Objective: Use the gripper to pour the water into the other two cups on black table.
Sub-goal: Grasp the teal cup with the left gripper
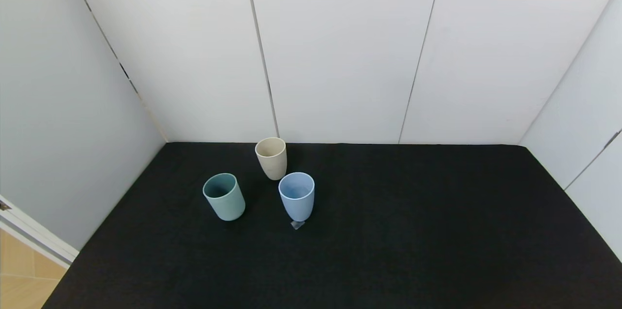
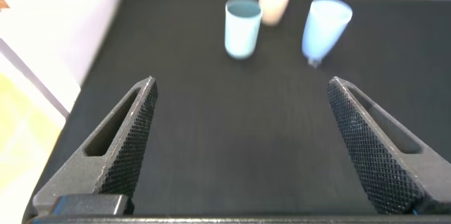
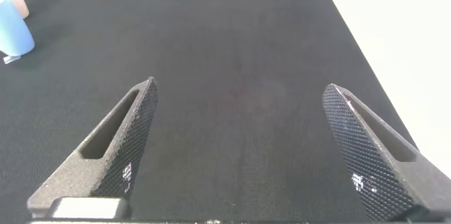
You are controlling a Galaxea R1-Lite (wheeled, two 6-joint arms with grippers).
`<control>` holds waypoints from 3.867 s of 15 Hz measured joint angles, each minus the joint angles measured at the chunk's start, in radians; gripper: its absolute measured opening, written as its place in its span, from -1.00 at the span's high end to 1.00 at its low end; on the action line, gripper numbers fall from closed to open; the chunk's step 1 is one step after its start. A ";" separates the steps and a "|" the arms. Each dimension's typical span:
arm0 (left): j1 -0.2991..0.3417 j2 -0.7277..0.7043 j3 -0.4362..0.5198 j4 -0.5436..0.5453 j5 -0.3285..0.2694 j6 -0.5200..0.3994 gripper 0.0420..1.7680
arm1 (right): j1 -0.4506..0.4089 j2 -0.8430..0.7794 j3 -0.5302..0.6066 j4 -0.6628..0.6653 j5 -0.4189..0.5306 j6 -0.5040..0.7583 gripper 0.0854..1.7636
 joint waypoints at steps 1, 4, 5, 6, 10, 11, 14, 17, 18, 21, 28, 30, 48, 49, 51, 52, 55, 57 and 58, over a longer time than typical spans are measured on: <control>-0.007 0.061 -0.016 0.000 0.000 0.000 -0.94 | 0.000 0.000 0.000 0.000 0.000 0.000 -0.94; -0.026 0.301 -0.045 -0.063 -0.004 -0.001 -0.94 | 0.000 0.000 0.000 0.000 0.000 0.000 -0.94; -0.029 0.389 -0.049 -0.108 -0.005 -0.001 -0.94 | 0.000 0.000 0.000 0.000 0.000 0.000 -0.94; -0.031 0.479 -0.052 -0.157 -0.005 -0.001 -0.94 | 0.000 0.000 0.000 0.000 0.000 0.000 -0.94; -0.032 0.844 -0.055 -0.368 -0.006 0.000 -0.94 | 0.000 0.000 0.000 0.000 0.000 0.000 -0.94; -0.032 0.927 -0.051 -0.422 -0.006 0.001 -0.94 | 0.000 0.000 0.000 0.000 0.000 0.000 -0.94; -0.032 1.166 -0.027 -0.640 -0.006 0.005 -0.94 | 0.000 0.000 0.000 0.000 0.000 0.000 -0.94; -0.036 1.364 0.004 -0.893 -0.007 0.005 -0.94 | 0.000 0.000 0.000 0.000 0.000 0.000 -0.94; -0.037 1.418 0.011 -0.968 -0.008 0.005 -0.94 | 0.000 0.000 0.000 0.000 0.000 0.000 -0.94; -0.043 1.547 0.030 -1.167 -0.013 0.005 -0.94 | 0.000 0.000 0.000 0.000 0.000 0.000 -0.94; -0.063 1.827 0.108 -1.657 -0.066 0.014 -0.94 | 0.000 0.000 0.000 0.000 0.000 0.000 -0.94; -0.066 1.884 0.109 -1.671 -0.067 0.038 -0.94 | 0.000 0.000 0.000 0.000 0.000 0.000 -0.94; -0.079 2.051 -0.192 -1.649 -0.064 0.073 -0.94 | 0.000 0.000 0.000 0.000 0.000 0.000 -0.94; -0.079 2.050 -0.207 -1.627 -0.063 0.073 -0.94 | 0.000 0.000 0.000 0.000 0.000 0.000 -0.94; -0.079 2.048 -0.240 -1.597 -0.064 0.073 -0.94 | 0.000 0.000 0.000 0.000 0.000 0.000 -0.94; -0.079 2.048 -0.254 -1.586 -0.063 0.073 -0.94 | 0.000 0.000 0.000 0.000 0.000 0.000 -0.94; -0.079 2.048 -0.293 -1.554 -0.064 0.073 -0.94 | 0.000 0.000 0.000 0.000 0.000 0.000 -0.94; -0.079 2.052 -0.311 -1.549 -0.064 0.073 -0.94 | 0.000 0.000 0.000 0.000 0.000 0.000 -0.94; -0.079 2.054 -0.317 -1.548 -0.064 0.072 -0.94 | 0.000 0.000 0.000 0.000 0.000 0.000 -0.94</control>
